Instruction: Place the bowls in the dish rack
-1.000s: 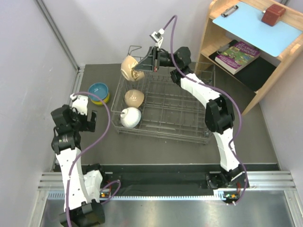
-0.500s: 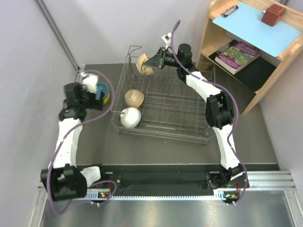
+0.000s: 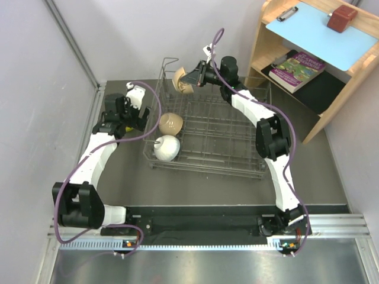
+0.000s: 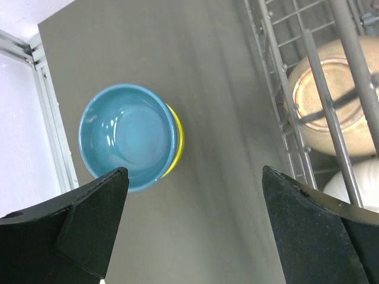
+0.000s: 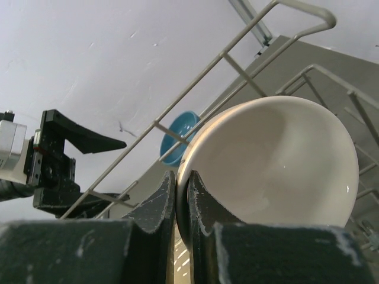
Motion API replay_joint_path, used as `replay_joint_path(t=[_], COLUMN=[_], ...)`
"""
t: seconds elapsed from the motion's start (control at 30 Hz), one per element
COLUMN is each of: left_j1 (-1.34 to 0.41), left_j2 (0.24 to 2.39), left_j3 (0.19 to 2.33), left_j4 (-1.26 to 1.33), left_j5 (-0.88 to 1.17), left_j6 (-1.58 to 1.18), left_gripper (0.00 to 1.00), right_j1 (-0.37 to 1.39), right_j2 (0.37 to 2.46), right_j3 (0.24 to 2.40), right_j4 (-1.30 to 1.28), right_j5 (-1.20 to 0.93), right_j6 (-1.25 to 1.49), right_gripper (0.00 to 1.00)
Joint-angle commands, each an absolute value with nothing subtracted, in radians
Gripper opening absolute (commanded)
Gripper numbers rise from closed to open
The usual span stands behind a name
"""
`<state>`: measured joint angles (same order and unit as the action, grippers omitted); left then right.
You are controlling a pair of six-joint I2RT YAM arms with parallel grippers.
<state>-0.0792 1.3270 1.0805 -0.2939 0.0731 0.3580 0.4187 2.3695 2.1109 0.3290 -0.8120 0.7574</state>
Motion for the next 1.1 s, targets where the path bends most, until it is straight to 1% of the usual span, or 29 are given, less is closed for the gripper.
replay_joint_path(t=[0.0, 0.23, 0.4, 0.63, 0.77, 1.07], left_j1=[-0.11, -0.156, -0.161, -0.167, -0.181, -0.193], left_j2=[1.351, 1.373, 1.394, 1.433, 1.459, 1.462], left_j3=[1.123, 1.097, 1.12, 1.144, 1.154, 1.166], left_j4=[-0.259, -0.281, -0.311, -0.351, -0.368, -0.394], left_j5=[0.087, 0.129, 0.163, 0.265, 0.304, 0.304], left_j6=[0.348, 0.347, 0.328, 0.325, 0.336, 0.351], left_gripper=[0.99, 0.99, 0.99, 0.99, 0.99, 0.99], right_j1=[0.419, 0.433, 0.439, 0.442, 0.448, 0.468], right_j2=[2.376, 2.447, 2.516, 2.577, 2.609, 2.631], right_j3=[2.209, 2.233, 2.264, 2.278, 2.27, 2.203], right_j4=[0.455, 0.531, 0.569, 0.656, 0.761, 0.876], right_j5=[-0.761, -0.732, -0.716, -0.712, -0.713, -0.699], right_j6=[0.765, 0.865, 0.931, 1.061, 1.179, 1.348], right_gripper=[0.0, 0.0, 0.0, 0.0, 0.0, 0.0])
